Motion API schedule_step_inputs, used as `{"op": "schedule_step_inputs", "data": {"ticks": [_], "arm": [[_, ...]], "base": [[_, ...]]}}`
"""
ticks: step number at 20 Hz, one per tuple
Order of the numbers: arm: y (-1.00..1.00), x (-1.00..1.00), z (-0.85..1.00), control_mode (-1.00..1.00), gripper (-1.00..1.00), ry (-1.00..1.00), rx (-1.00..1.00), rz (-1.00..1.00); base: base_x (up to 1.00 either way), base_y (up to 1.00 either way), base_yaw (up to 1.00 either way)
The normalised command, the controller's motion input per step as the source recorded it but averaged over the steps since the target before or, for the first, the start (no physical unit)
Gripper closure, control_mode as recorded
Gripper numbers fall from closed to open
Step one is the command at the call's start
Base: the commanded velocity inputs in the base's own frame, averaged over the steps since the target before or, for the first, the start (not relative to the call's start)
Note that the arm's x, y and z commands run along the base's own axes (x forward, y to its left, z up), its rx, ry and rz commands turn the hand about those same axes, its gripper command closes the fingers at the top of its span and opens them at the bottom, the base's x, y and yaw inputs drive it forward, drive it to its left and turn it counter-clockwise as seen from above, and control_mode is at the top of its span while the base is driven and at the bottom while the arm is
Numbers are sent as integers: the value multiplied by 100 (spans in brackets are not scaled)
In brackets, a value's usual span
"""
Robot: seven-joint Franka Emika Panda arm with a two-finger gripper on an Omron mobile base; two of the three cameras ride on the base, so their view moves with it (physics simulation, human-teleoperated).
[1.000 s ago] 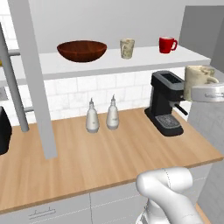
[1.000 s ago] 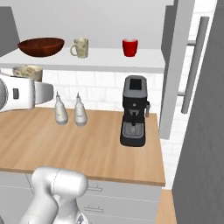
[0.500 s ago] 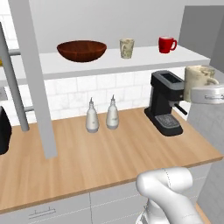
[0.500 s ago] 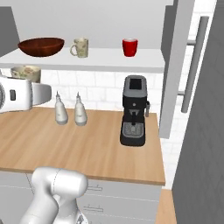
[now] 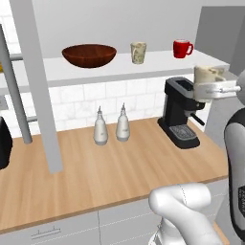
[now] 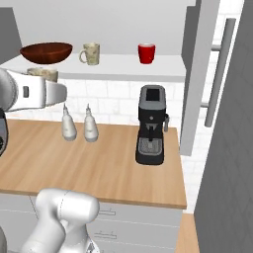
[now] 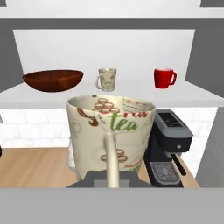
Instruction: Gather all objects into one cabinet and sort the glasses and bowls to opposite sides.
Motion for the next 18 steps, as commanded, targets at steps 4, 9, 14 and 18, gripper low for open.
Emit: {"op": "schedule_step_inputs", "data": {"ticks": [4, 9, 14, 18], "arm": [[0, 81, 0, -100, 100, -5, -2, -15], [-21, 9, 0, -100, 100, -29, -2, 5], [-6, 40, -2, -100, 100, -6, -2, -3], [0, 81, 0, -100, 100, 7, -1, -22]], "base": [[0, 0, 0], [0, 0, 0], [0, 0, 0], [0, 0, 0]]}}
